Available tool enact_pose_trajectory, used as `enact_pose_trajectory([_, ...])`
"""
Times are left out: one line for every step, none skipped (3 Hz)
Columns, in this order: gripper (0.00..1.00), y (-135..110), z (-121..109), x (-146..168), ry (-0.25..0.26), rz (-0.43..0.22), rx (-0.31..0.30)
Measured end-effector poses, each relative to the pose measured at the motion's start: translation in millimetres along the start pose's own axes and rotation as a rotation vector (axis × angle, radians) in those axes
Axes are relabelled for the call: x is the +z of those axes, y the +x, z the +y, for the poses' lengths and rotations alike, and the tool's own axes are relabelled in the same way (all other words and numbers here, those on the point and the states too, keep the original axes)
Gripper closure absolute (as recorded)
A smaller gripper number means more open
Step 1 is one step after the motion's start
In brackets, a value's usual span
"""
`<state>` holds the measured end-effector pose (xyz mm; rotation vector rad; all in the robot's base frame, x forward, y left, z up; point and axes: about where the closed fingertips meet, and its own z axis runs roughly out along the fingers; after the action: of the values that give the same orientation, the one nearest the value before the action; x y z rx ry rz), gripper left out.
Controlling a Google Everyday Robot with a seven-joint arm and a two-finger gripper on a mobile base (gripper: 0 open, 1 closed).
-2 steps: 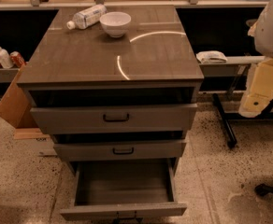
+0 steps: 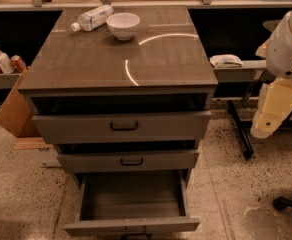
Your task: Close bottom drawer
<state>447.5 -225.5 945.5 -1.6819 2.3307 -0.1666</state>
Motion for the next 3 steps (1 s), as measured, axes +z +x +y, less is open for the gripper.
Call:
enact_pose_trajectory([0.00,-1,40,69,-0.172,-0.091,-0.016])
enact_pose_trajectory([0.00,-1,40,69,-0.173,-0.091,-0.017])
enact_pose_trajectory([0.00,8,50,114,-0.206,-0.097,-0.050])
